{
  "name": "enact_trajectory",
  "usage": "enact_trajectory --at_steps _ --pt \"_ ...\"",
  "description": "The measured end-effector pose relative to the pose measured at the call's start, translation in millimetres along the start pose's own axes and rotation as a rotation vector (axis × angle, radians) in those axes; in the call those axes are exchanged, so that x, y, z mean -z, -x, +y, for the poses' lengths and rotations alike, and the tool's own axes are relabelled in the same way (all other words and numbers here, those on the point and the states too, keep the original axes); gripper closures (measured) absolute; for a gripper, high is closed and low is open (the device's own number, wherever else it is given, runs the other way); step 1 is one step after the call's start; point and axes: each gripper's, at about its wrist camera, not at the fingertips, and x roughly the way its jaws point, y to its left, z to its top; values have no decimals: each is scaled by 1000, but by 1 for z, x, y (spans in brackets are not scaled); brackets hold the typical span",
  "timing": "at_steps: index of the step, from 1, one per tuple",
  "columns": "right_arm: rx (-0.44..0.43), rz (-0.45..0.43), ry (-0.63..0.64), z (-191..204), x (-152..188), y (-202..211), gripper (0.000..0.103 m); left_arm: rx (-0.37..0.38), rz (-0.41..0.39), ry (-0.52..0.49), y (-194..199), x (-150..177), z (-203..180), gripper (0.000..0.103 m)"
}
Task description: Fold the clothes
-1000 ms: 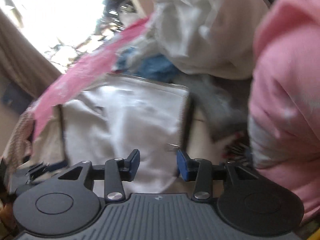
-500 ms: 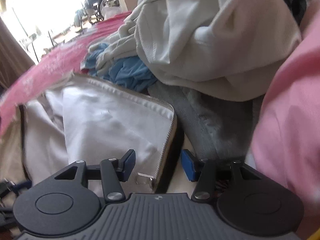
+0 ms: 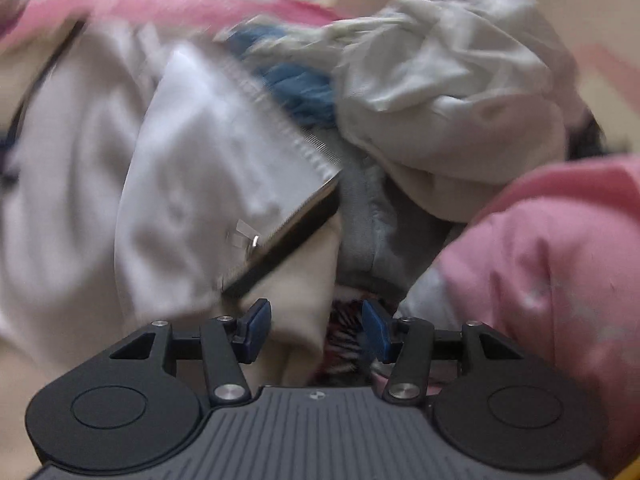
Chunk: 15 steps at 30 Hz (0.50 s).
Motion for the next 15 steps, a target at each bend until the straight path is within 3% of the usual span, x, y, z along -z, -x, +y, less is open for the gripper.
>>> enact_trajectory --at_steps 8,15 --pt "52 -97 456 42 10 -5 50 -6 5 -1 -1 -1 -2 51" --pt "39 -108 681 53 23 -9 49 -6 5 -1 -2 -1 -2 50"
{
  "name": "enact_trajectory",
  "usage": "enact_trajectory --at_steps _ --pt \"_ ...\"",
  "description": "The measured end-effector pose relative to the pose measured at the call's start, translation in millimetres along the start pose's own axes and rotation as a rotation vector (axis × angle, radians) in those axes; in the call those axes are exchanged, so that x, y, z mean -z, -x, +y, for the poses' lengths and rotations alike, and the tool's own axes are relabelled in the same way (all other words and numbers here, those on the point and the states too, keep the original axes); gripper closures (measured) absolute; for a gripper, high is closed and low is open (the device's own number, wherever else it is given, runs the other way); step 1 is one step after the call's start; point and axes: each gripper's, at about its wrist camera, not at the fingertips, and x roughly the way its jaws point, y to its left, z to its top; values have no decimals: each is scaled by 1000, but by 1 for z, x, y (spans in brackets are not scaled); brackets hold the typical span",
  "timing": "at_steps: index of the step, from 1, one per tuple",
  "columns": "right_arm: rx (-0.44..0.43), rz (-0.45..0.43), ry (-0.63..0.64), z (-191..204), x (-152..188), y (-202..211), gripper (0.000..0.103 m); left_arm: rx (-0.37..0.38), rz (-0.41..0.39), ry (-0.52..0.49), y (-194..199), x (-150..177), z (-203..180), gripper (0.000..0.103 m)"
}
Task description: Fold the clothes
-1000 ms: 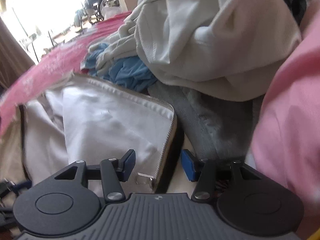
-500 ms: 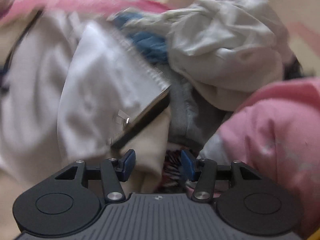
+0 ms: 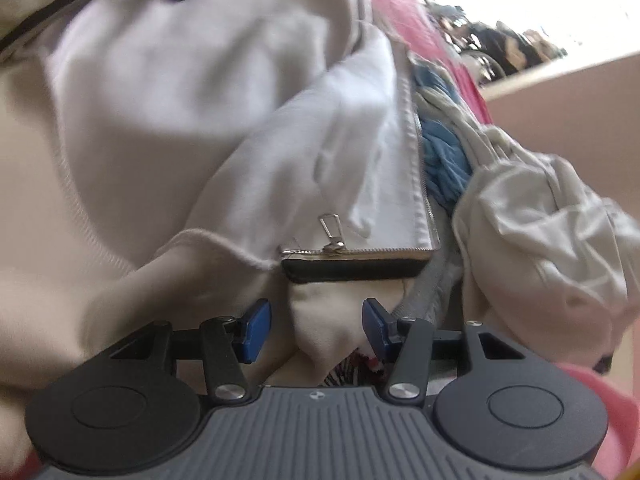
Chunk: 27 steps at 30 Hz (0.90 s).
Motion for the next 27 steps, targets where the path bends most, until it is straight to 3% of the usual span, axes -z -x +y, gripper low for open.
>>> enact_trajectory --at_steps 2,5,8,10,12,17,20,24,27 --pt "29 4 28 7 1 -6 50 -1 0 -4 -1 0 -1 50" --pt "56 4 -15 4 0 -13 67 0 0 1 -2 -1 -1 50" --pt "96 -15 -158 -16 -2 -6 86 0 0 4 -2 -1 -1 50" --pt "123 -40 -286 -38 -1 6 92 0 -2 4 -2 0 -1 50" --pt "90 -82 -466 -67 1 21 100 0 -3 9 -2 0 -1 50" --pt "-178 -317 -962 -135 11 65 100 3 -3 26 -3 0 -1 48" --pt "-374 -532 -1110 -155 6 90 100 5 2 35 -2 -2 -1 46" --pt "-651 -774 -1106 -158 -22 117 100 50 6 146 6 -6 14 47" --pt "-813 -836 -945 -131 -52 134 100 110 4 335 22 -7 47 47"
